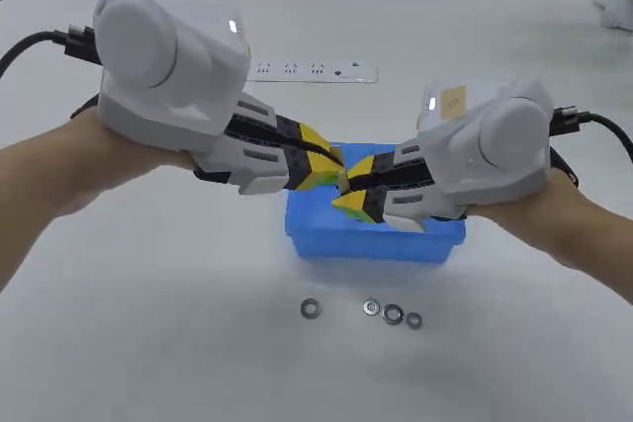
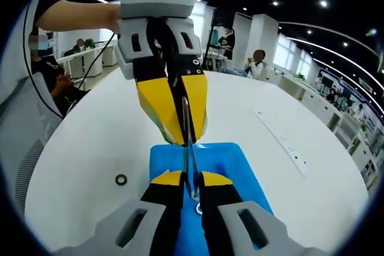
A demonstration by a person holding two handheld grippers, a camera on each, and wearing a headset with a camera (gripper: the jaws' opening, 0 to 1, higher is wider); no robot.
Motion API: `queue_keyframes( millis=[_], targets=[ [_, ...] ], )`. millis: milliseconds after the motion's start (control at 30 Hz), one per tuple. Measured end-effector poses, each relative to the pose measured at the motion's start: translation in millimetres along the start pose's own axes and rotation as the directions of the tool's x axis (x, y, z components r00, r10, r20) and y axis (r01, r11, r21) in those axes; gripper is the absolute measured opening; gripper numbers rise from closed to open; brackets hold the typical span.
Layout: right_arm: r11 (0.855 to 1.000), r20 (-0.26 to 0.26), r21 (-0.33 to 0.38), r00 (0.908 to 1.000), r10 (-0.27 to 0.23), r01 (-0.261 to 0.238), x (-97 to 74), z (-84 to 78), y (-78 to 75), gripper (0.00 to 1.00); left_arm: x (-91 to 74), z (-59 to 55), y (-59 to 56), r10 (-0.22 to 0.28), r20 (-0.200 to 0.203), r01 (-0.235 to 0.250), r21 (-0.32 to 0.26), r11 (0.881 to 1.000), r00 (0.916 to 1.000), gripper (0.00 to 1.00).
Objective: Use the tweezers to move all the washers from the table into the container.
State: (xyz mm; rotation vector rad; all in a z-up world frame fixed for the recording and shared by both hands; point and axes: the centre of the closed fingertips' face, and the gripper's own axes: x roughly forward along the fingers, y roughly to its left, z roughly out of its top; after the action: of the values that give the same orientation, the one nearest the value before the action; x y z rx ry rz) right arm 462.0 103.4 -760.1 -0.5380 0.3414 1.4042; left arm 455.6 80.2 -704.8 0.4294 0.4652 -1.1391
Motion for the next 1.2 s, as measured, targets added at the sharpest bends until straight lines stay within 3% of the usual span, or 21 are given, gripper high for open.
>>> queue_keyframes(
  millis=[233,433,1000,1200],
  targets=[
    [1.000,-0.013,0.024,0.9997,0.021,-0.021,6.4,-10.2,2.4,0.11,6.0,-9.1,-1.1,-0.016,-0.008,0.016,-0.015,1.000,0.9998,0.07],
    [0.999,-0.016,0.027,0.9996,0.023,-0.023,7.3,-11.2,2.9,0.11,8.3,-9.1,-2.8,-0.023,-0.005,0.023,-0.024,0.999,0.9997,0.07],
    [1.000,-0.015,-0.004,0.9995,0.026,-0.026,-1.8,-4.5,5.0,0.11,-0.2,-1.1,-6.8,-0.022,0.003,0.022,-0.007,1.000,0.9998,0.06],
    [1.000,-0.005,-0.010,0.9998,0.019,-0.019,-8.9,2.6,4.3,0.10,-5.7,7.7,-9.7,-0.015,0.014,0.015,0.003,1.000,0.9998,0.06]
  ],
)
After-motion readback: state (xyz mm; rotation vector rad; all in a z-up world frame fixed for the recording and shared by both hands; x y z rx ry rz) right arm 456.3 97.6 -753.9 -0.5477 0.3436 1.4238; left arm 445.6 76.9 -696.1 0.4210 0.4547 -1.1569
